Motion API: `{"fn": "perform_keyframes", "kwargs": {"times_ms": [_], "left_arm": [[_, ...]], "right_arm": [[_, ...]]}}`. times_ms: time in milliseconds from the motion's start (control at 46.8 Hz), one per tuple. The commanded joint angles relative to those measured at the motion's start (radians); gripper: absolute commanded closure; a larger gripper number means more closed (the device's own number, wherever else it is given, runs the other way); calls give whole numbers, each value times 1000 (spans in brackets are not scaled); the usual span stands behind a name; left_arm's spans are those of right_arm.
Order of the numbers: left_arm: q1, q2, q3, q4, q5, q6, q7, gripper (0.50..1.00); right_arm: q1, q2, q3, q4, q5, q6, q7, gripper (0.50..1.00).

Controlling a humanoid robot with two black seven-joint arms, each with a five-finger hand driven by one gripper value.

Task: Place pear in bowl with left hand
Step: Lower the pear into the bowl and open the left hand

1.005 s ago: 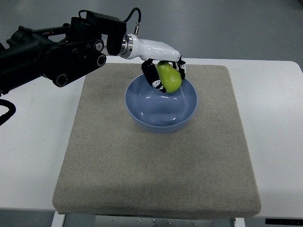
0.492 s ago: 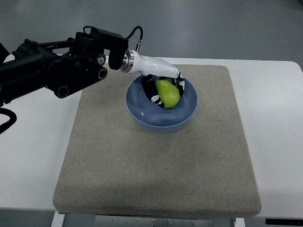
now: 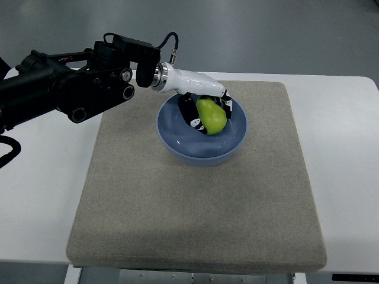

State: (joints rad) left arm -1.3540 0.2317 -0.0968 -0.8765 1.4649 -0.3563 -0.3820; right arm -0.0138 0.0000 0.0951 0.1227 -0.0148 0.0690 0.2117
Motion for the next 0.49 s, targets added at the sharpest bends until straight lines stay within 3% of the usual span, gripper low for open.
{"fn": "perform_keyframes", "kwargs": {"times_ms": [0,64,471], "left_arm": [[6,0,-3,-4,0,-3,0,649],[6,0,-3,-4,0,-4,0,619],[6,-2,-17,-18,-2,-3,2,619]], "right_arm": [[0,0,0,0,-1,0,0,574],[0,0,0,0,1,0,0,574],[0,0,0,0,-1,0,0,574]]}}
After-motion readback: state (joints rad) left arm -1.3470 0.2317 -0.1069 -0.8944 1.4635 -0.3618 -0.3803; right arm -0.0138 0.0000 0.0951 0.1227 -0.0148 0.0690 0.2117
